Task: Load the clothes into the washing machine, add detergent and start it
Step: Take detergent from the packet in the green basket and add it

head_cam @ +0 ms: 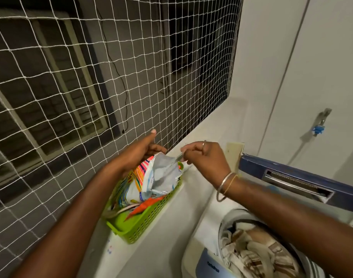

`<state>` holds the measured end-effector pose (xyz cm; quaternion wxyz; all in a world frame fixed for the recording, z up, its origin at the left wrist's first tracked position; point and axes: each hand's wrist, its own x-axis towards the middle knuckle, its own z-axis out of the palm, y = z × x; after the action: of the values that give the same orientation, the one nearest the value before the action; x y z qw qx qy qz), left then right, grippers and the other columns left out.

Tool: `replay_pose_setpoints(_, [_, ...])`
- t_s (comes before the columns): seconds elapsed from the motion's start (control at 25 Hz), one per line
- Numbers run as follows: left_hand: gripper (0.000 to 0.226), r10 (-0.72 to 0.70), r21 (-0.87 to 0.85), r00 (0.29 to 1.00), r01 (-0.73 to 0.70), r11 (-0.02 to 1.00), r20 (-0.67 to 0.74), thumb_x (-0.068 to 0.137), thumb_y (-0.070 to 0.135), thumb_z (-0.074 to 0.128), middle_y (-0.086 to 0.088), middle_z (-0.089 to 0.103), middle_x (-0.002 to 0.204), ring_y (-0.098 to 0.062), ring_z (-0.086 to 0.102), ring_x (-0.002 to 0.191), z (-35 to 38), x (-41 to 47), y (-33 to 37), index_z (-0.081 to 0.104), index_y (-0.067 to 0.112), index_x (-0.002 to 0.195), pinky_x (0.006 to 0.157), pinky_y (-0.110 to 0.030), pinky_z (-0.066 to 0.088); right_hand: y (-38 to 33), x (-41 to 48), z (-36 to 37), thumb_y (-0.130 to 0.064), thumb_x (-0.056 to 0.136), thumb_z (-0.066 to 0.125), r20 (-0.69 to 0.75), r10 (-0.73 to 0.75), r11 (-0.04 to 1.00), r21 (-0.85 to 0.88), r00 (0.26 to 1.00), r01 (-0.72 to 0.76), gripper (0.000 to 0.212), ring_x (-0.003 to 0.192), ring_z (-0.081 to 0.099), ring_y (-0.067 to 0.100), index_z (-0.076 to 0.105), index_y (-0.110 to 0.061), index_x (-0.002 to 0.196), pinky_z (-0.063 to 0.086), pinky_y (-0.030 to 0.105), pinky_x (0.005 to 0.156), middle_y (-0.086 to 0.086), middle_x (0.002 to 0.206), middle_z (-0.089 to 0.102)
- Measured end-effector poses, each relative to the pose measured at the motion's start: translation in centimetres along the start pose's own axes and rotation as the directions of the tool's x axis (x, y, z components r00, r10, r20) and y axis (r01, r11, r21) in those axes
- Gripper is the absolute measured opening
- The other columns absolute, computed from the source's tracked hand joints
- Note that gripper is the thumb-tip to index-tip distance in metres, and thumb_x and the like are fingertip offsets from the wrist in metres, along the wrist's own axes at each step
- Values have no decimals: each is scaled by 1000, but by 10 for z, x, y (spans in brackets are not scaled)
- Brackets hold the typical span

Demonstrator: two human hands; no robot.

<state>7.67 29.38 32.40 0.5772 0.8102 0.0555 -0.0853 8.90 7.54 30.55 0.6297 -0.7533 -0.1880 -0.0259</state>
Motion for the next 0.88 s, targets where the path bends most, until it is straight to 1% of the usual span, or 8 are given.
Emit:
replay_pose_setpoints(0.12, [73,48,-11,996,-49,999,-71,99,63,26,-11,75,105,-31,69,105,4,-13,5,74,9,109,99,-41,50,11,-14,32,-26,78,58,117,-121,918,-365,986,156,19,75,67,13,76,-24,84,51,27,70,-4,83,75])
replay_pose_setpoints(0.24, [68,84,13,987,-83,996,-133,99,61,29,-7,76,104,-26,71,100,6,-23,10,75,11,108,90,-37,52,15,-21,40,-28,85,59,225,-177,837,-478,958,267,15,75,65,13,74,-27,89,48,25,69,-4,85,74])
replay_pose_setpoints(0.36, [63,109,6,976,-110,994,-188,100,58,33,-5,77,101,-21,72,97,10,-30,16,75,12,106,76,-26,50,9,-19,25,-29,84,63,194,-187,878,-407,963,252,12,74,66,7,74,-26,86,52,25,73,-7,79,73])
replay_pose_setpoints(0.44, [58,147,3,964,-150,989,-223,100,56,38,-2,77,100,-19,71,100,15,-28,21,76,13,102,81,-26,50,4,-12,11,-24,81,63,122,-173,932,-301,977,202,12,72,69,5,75,-25,81,54,28,76,-7,75,74])
replay_pose_setpoints(0.56, [55,168,51,958,-161,986,-231,91,62,48,0,77,95,-23,71,100,27,-14,41,76,15,92,97,-38,51,5,5,-9,-18,81,64,66,-75,982,-170,995,85,11,73,71,6,75,-22,79,56,31,81,-6,71,75])
replay_pose_setpoints(0.64, [56,149,118,965,-126,985,-214,80,68,50,2,76,88,-23,70,94,41,2,59,76,19,82,100,-44,50,14,18,-21,-18,77,65,53,11,996,-94,999,-6,10,73,72,11,75,-18,79,57,37,84,-2,71,75])
replay_pose_setpoints(0.76, [45,107,217,984,-75,973,-140,87,56,50,-2,64,76,-21,56,73,77,25,87,66,16,75,80,-36,46,29,38,-33,-27,65,64,25,98,993,-69,995,-96,18,75,73,22,74,-14,72,59,42,81,2,72,75])
replay_pose_setpoints(0.88, [26,73,275,986,-30,961,-148,96,28,51,-6,55,74,-24,50,75,123,50,106,59,13,76,64,-32,37,35,51,-42,-22,69,61,11,199,978,-59,980,-198,12,67,69,20,70,-15,67,50,26,61,5,70,74])
